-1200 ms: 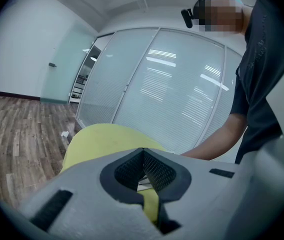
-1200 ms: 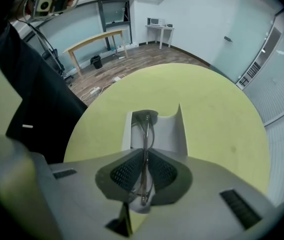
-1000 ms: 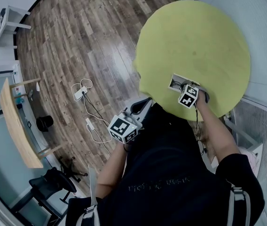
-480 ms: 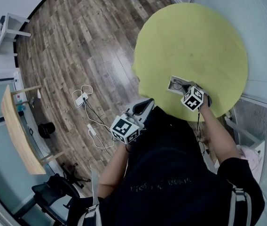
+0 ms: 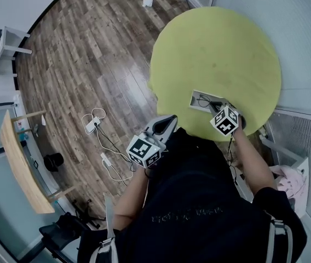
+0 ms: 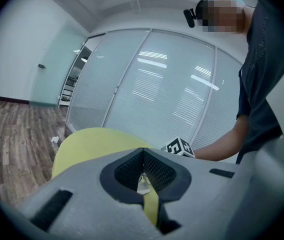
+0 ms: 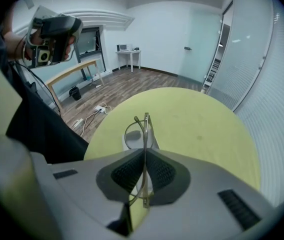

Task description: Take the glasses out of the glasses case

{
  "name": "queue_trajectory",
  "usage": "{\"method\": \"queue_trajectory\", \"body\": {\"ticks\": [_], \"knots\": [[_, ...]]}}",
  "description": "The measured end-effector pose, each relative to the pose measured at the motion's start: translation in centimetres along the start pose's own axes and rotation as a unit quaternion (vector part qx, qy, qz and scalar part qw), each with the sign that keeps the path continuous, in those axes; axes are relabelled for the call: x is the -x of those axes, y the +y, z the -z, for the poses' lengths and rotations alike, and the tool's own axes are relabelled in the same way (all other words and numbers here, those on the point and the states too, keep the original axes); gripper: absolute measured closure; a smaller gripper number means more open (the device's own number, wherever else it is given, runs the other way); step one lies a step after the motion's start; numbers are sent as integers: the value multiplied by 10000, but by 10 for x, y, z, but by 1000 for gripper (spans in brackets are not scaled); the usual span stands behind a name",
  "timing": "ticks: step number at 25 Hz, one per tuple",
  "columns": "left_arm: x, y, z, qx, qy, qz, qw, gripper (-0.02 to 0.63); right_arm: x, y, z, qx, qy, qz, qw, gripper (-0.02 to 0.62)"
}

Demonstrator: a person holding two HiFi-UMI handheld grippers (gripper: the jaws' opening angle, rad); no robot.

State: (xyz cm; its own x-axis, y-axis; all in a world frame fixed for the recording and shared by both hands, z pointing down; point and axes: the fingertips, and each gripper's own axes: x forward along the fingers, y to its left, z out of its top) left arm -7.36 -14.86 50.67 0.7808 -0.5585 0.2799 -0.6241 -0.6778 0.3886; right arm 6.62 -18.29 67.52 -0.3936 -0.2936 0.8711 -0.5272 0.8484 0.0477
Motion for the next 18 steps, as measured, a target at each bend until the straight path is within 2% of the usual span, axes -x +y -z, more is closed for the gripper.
{"method": "queue_trajectory", "body": {"ticks": [10,18], "knots": [[-11,-14,-15,-87,-103,301,9995,589,53,-4,-14,-956,-908,177,9911,561],[-12,-18,-20,-147,-128,376,9991,589,91,-3,-15,-1734,-1540,104,9727,561]]}}
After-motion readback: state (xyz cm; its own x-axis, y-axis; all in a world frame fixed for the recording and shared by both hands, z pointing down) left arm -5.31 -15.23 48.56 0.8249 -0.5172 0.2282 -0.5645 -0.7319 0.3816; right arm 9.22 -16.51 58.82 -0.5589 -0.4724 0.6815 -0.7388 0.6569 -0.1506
